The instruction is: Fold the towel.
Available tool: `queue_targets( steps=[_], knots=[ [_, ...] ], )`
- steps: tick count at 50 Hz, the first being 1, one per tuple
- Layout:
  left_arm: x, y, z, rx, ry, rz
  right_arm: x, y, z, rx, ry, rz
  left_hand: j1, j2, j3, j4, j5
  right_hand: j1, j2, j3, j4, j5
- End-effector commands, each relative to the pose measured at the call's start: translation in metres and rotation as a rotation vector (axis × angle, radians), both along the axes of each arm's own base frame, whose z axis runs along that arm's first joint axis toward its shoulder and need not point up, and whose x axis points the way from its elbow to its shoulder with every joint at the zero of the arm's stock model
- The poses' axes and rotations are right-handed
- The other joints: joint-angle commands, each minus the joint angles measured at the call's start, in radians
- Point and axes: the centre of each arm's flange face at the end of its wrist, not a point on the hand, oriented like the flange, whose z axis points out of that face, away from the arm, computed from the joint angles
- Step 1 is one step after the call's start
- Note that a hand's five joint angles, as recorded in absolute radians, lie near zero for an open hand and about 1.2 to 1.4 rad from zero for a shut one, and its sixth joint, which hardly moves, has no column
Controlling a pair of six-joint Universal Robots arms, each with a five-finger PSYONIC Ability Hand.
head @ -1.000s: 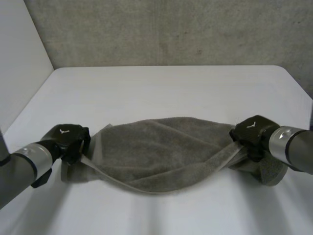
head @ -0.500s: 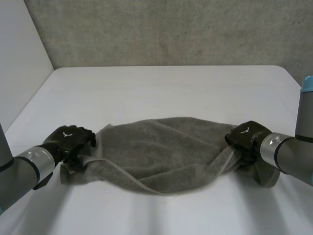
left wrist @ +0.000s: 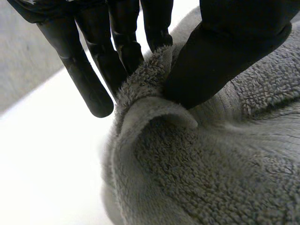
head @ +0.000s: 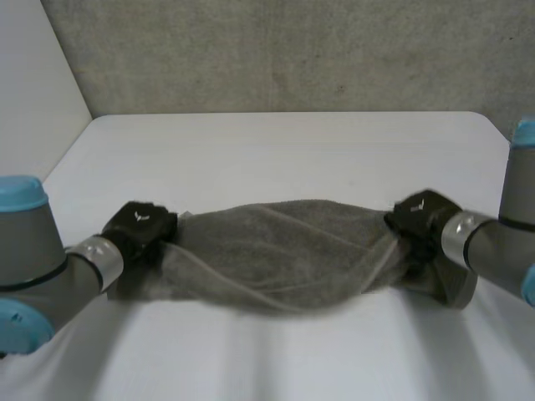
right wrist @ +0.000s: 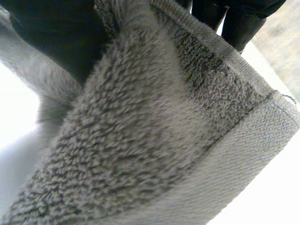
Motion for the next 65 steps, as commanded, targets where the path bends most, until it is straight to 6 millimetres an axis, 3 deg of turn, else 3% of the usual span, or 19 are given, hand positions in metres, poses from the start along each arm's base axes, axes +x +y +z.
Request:
queue_targets(
  steps=[1, 3, 6, 8, 12, 17, 19, 20, 22, 24, 25, 30, 35, 36, 38, 40, 45, 54, 65],
  knots=[
    [-0.029, -0.040, 0.059, -0.317, -0.019, -0.048, 0.025, -0.049, 0.071, -0.406, -0.115, -0.012, 0.246, 0.203, 0.206, 0.204, 0.222, 0.430, 0.220, 0.208, 0.201, 0.239],
    [-0.037, -0.069, 0.116, -0.584, 0.066, 0.027, 0.034, -0.067, 0.127, -0.721, -0.231, -0.065, 0.246, 0.203, 0.206, 0.204, 0.222, 0.430, 0.220, 0.208, 0.201, 0.239],
    [-0.037, -0.077, 0.146, -0.726, 0.135, 0.071, 0.033, -0.070, 0.156, -0.874, -0.302, -0.098, 0.246, 0.203, 0.206, 0.204, 0.222, 0.430, 0.220, 0.208, 0.201, 0.239],
    [-0.030, -0.075, 0.206, -0.951, 0.299, 0.125, 0.030, -0.067, 0.188, -1.057, -0.398, -0.133, 0.246, 0.203, 0.206, 0.204, 0.222, 0.430, 0.220, 0.208, 0.201, 0.239],
    [-0.023, -0.068, 0.227, -0.986, 0.406, 0.129, 0.029, -0.064, 0.184, -1.042, -0.392, -0.131, 0.246, 0.203, 0.206, 0.204, 0.222, 0.430, 0.220, 0.208, 0.201, 0.239],
    [-0.018, -0.068, 0.196, -0.818, 0.414, 0.134, 0.029, -0.061, 0.153, -0.894, -0.328, -0.109, 0.246, 0.203, 0.206, 0.204, 0.222, 0.430, 0.220, 0.208, 0.201, 0.239],
    [-0.013, -0.064, 0.165, -0.708, 0.372, 0.149, 0.031, -0.053, 0.121, -0.741, -0.273, -0.060, 0.246, 0.203, 0.206, 0.204, 0.222, 0.430, 0.220, 0.208, 0.201, 0.239],
    [-0.013, -0.064, 0.165, -0.708, 0.371, 0.149, 0.031, -0.053, 0.121, -0.740, -0.273, -0.060, 0.246, 0.203, 0.206, 0.204, 0.222, 0.430, 0.220, 0.208, 0.201, 0.239],
    [-0.011, -0.060, 0.147, -0.654, 0.350, 0.155, 0.033, -0.042, 0.085, -0.580, -0.218, -0.001, 0.246, 0.203, 0.206, 0.204, 0.222, 0.430, 0.220, 0.208, 0.201, 0.239],
    [-0.010, -0.048, 0.112, -0.549, 0.316, 0.141, 0.034, -0.038, 0.066, -0.503, -0.191, 0.031, 0.246, 0.203, 0.206, 0.204, 0.222, 0.430, 0.220, 0.208, 0.201, 0.239],
    [-0.010, -0.048, 0.112, -0.549, 0.316, 0.141, 0.034, -0.038, 0.066, -0.502, -0.191, 0.031, 0.246, 0.203, 0.206, 0.204, 0.222, 0.430, 0.220, 0.208, 0.201, 0.239],
    [-0.008, -0.024, 0.045, -0.339, 0.251, 0.084, 0.033, -0.026, -0.005, -0.289, -0.078, 0.094, 0.246, 0.203, 0.206, 0.204, 0.222, 0.430, 0.220, 0.208, 0.201, 0.239],
    [-0.004, -0.012, 0.023, -0.266, 0.218, 0.084, 0.031, -0.023, -0.037, -0.187, -0.045, 0.090, 0.246, 0.203, 0.206, 0.204, 0.222, 0.430, 0.220, 0.208, 0.201, 0.239],
    [-0.004, -0.012, 0.023, -0.266, 0.218, 0.084, 0.031, -0.023, -0.037, -0.186, -0.045, 0.090, 0.246, 0.203, 0.206, 0.204, 0.222, 0.430, 0.220, 0.208, 0.201, 0.239],
    [0.000, -0.010, 0.018, -0.262, 0.179, 0.089, 0.027, -0.019, -0.042, -0.140, -0.049, 0.075, 0.246, 0.203, 0.206, 0.204, 0.222, -0.068, -0.278, -0.290, -0.297, -0.259],
    [0.003, -0.009, 0.016, -0.265, 0.157, 0.092, 0.025, -0.018, -0.041, -0.121, -0.060, 0.058, 0.246, 0.203, 0.206, 0.204, 0.222, -0.300, -0.510, -0.522, -0.529, -0.492],
    [0.008, -0.005, 0.020, -0.285, 0.118, 0.092, 0.015, -0.013, -0.032, -0.063, -0.133, -0.011, 0.246, 0.203, 0.206, 0.204, 0.222, -0.554, -0.764, -0.776, -0.783, -0.746],
    [0.015, 0.005, 0.033, -0.304, 0.121, 0.106, -0.014, -0.003, -0.015, -0.006, -0.256, -0.147, 0.246, 0.203, 0.206, 0.204, 0.222, -0.473, -0.683, -0.695, -0.702, -0.665],
    [0.024, 0.003, 0.041, -0.322, 0.123, 0.135, -0.035, 0.006, -0.028, 0.049, -0.257, -0.175, 0.246, 0.203, 0.206, 0.204, 0.222, -0.256, -0.466, -0.478, -0.485, -0.447]
  ],
)
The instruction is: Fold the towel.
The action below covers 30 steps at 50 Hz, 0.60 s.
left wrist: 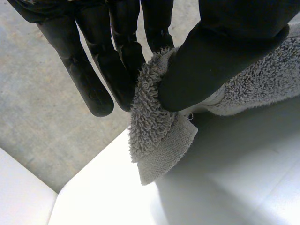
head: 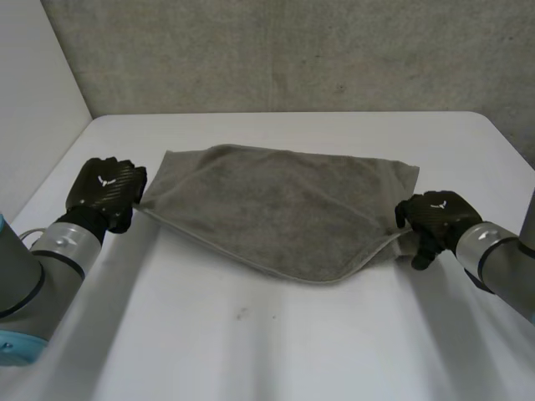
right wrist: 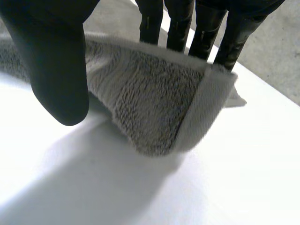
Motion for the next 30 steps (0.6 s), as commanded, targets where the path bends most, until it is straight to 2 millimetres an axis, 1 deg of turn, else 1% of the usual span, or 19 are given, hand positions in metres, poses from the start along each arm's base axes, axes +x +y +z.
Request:
queue_targets(
  steps=[1, 2, 3, 5, 6, 7, 8, 14, 20, 22, 24, 25, 26, 27, 29, 30],
  knots=[
    [0.005, -0.001, 0.002, -0.002, 0.002, 0.015, -0.012, 0.000, -0.012, 0.036, -0.005, 0.003, 0.235, 0.179, 0.181, 0.179, 0.200, 0.234, 0.155, 0.151, 0.151, 0.166],
    [0.005, -0.001, 0.002, 0.001, 0.002, 0.015, -0.013, -0.001, -0.014, 0.040, -0.012, 0.009, 0.235, 0.179, 0.181, 0.179, 0.200, 0.283, 0.205, 0.200, 0.201, 0.215],
    [0.005, -0.001, 0.002, 0.001, 0.002, 0.015, -0.013, -0.001, -0.014, 0.040, -0.012, 0.009, 0.235, 0.179, 0.181, 0.179, 0.200, 0.284, 0.205, 0.201, 0.201, 0.216],
    [0.005, 0.000, 0.000, 0.008, 0.001, 0.015, -0.014, -0.003, -0.016, 0.036, -0.021, 0.018, 0.235, 0.179, 0.181, 0.179, 0.200, 0.503, 0.424, 0.419, 0.420, 0.435],
    [0.005, 0.000, 0.000, 0.009, 0.001, 0.015, -0.014, -0.003, -0.016, 0.036, -0.021, 0.018, 0.235, 0.179, 0.181, 0.179, 0.200, 0.504, 0.425, 0.421, 0.421, 0.436],
    [0.005, 0.001, -0.001, 0.012, 0.000, 0.012, -0.015, -0.004, -0.014, 0.028, -0.022, 0.015, 0.235, 0.179, 0.181, 0.179, 0.200, 0.574, 0.495, 0.490, 0.491, 0.506],
    [0.005, 0.001, -0.001, 0.013, 0.000, 0.012, -0.015, -0.005, -0.012, 0.024, -0.023, 0.015, 0.235, 0.179, 0.181, 0.179, 0.200, 0.592, 0.513, 0.509, 0.509, 0.524],
    [0.005, 0.002, 0.000, 0.013, -0.001, 0.012, -0.015, -0.005, -0.008, 0.018, -0.023, 0.015, 0.235, 0.179, 0.181, 0.179, 0.200, 0.586, 0.507, 0.503, 0.503, 0.518],
    [0.006, 0.003, 0.003, 0.014, -0.002, 0.015, -0.015, -0.004, 0.002, 0.008, -0.026, 0.016, 0.235, 0.179, 0.181, 0.179, 0.200, 0.542, 0.464, 0.459, 0.460, 0.474],
    [0.006, 0.003, 0.004, 0.011, -0.001, 0.016, -0.014, -0.003, -0.001, 0.015, -0.025, 0.021, 0.235, 0.179, 0.181, 0.179, 0.200, 0.495, 0.416, 0.412, 0.412, 0.427],
    [0.006, 0.003, 0.004, 0.011, -0.001, 0.015, -0.014, -0.003, -0.007, 0.020, 0.001, 0.032, 0.235, 0.179, 0.181, 0.179, 0.200, 0.364, 0.285, 0.280, 0.281, 0.296],
    [0.006, 0.003, 0.004, 0.011, -0.001, 0.015, -0.014, -0.003, -0.007, 0.020, 0.002, 0.032, 0.235, 0.179, 0.181, 0.179, 0.200, 0.363, 0.284, 0.280, 0.280, 0.295],
    [0.007, 0.002, 0.004, 0.011, -0.001, 0.016, -0.015, -0.005, -0.013, 0.029, 0.022, 0.038, 0.235, 0.179, 0.181, 0.179, 0.200, 0.360, 0.281, 0.277, 0.277, 0.292],
    [0.007, 0.002, 0.004, 0.011, -0.001, 0.016, -0.015, -0.005, -0.013, 0.029, 0.022, 0.038, 0.235, 0.179, 0.181, 0.179, 0.200, 0.360, 0.281, 0.277, 0.277, 0.292],
    [0.007, 0.002, 0.003, 0.013, -0.001, 0.016, -0.016, -0.005, -0.022, 0.041, 0.059, 0.051, 0.235, 0.179, 0.181, 0.179, 0.200, 0.375, 0.296, 0.291, 0.292, 0.307],
    [0.007, 0.002, 0.003, 0.013, -0.001, 0.016, -0.016, -0.005, -0.022, 0.041, 0.060, 0.051, 0.235, 0.179, 0.181, 0.179, 0.200, 0.375, 0.296, 0.292, 0.292, 0.307]
  ],
)
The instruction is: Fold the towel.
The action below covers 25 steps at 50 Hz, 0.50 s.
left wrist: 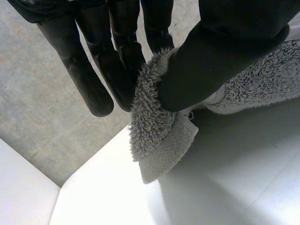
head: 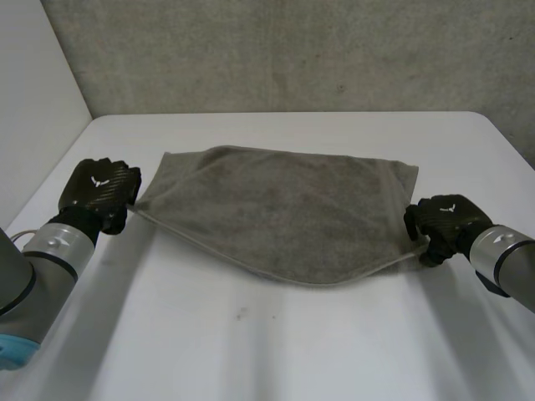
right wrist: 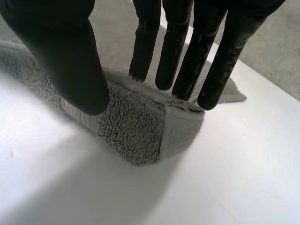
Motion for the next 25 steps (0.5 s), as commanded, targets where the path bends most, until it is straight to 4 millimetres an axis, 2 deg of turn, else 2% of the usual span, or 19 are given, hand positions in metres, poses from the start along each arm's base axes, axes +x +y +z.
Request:
queue_targets(
  steps=[1, 5, 6, 7, 8, 12, 14, 15, 17, 18, 20, 21, 25],
  knots=[
    [0.000, -0.001, -0.001, 0.002, 0.001, 0.002, -0.001, -0.002, -0.021, 0.025, 0.076, 0.034, 0.235, 0.179, 0.181, 0.179, 0.200, 0.192, 0.094, 0.097, 0.094, 0.078],
    [0.001, -0.001, -0.002, 0.008, 0.000, 0.002, -0.002, -0.003, -0.022, 0.025, 0.079, 0.035, 0.235, 0.179, 0.181, 0.179, 0.200, 0.239, 0.141, 0.144, 0.141, 0.125],
    [0.000, -0.001, -0.003, 0.008, 0.000, 0.002, -0.002, -0.005, -0.023, 0.026, 0.081, 0.034, 0.235, 0.179, 0.181, 0.179, 0.200, 0.329, 0.231, 0.234, 0.231, 0.215],
    [0.001, -0.001, -0.003, 0.010, 0.000, 0.003, -0.002, -0.005, -0.023, 0.022, 0.080, 0.035, 0.235, 0.179, 0.181, 0.179, 0.200, 0.586, 0.488, 0.491, 0.488, 0.472],
    [0.001, -0.001, -0.004, 0.014, -0.001, 0.005, -0.002, -0.007, -0.020, 0.011, 0.078, 0.033, 0.235, 0.179, 0.181, 0.179, 0.200, 0.724, 0.626, 0.629, 0.626, 0.610],
    [0.000, 0.001, -0.004, 0.023, -0.004, 0.001, -0.002, -0.009, -0.010, -0.017, 0.064, 0.023, 0.235, 0.179, 0.181, 0.179, 0.200, 0.725, 0.627, 0.630, 0.628, 0.612],
    [0.001, 0.006, 0.002, 0.039, -0.008, 0.001, -0.006, -0.010, 0.009, -0.072, 0.063, 0.003, 0.235, 0.179, 0.181, 0.179, 0.200, 0.725, 0.627, 0.630, 0.628, 0.612],
    [0.001, 0.006, 0.002, 0.039, -0.008, 0.001, -0.006, -0.010, 0.009, -0.072, 0.063, 0.003, 0.235, 0.179, 0.181, 0.179, 0.200, 0.725, 0.627, 0.630, 0.628, 0.612],
    [0.005, 0.016, 0.021, 0.035, -0.009, 0.010, -0.014, -0.005, 0.047, -0.168, 0.052, -0.028, 0.235, 0.179, 0.181, 0.179, 0.200, 0.725, 0.627, 0.630, 0.628, 0.612],
    [0.005, 0.016, 0.021, 0.035, -0.009, 0.010, -0.014, -0.005, 0.047, -0.169, 0.052, -0.028, 0.235, 0.179, 0.181, 0.179, 0.200, 0.725, 0.627, 0.630, 0.628, 0.612],
    [0.014, 0.027, 0.036, 0.056, -0.016, 0.033, -0.023, 0.007, 0.076, -0.219, 0.055, -0.052, 0.235, 0.179, 0.181, 0.179, 0.200, 0.725, 0.627, 0.630, 0.628, 0.612],
    [0.014, 0.027, 0.036, 0.056, -0.016, 0.033, -0.023, 0.007, 0.076, -0.219, 0.055, -0.053, 0.235, 0.179, 0.181, 0.179, 0.200, 0.725, 0.627, 0.630, 0.628, 0.612],
    [0.024, 0.050, 0.057, 0.109, -0.027, 0.058, -0.035, 0.029, 0.095, -0.171, 0.071, -0.075, 0.235, 0.179, 0.181, 0.179, 0.200, 0.725, 0.627, 0.630, 0.628, 0.612]
  ],
)
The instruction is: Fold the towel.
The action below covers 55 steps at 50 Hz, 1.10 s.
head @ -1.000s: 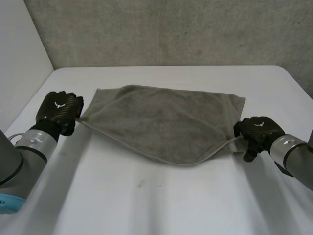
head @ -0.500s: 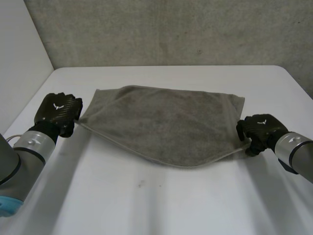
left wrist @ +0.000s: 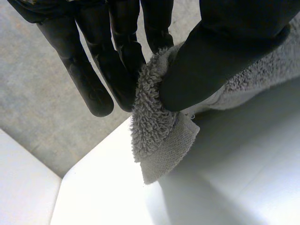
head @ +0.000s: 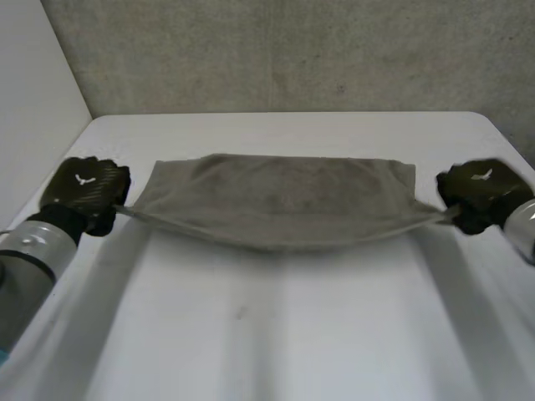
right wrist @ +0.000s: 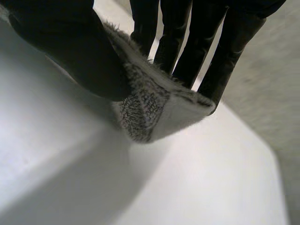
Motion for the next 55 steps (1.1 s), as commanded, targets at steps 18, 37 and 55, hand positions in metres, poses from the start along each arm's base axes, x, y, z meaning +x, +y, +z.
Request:
queue_targets(
  steps=[18, 37, 55],
  knots=[
    [0.024, 0.054, 0.027, 0.231, -0.156, -0.123, -0.033, 0.055, 0.026, 0.199, 0.294, 0.101, 0.235, 0.179, 0.181, 0.179, 0.200, 0.431, 0.223, 0.215, 0.206, 0.254],
    [-0.014, -0.056, -0.050, 0.229, -0.171, -0.170, 0.020, -0.034, -0.044, 0.135, 0.315, 0.084, 0.235, 0.179, 0.181, 0.179, 0.200, 0.431, 0.223, 0.215, 0.206, 0.254],
    [-0.040, -0.110, -0.064, 0.058, -0.167, -0.164, 0.043, -0.083, -0.062, -0.056, 0.308, 0.007, 0.235, 0.179, 0.181, 0.179, 0.200, 0.431, 0.223, 0.215, 0.206, 0.254]
  ],
)
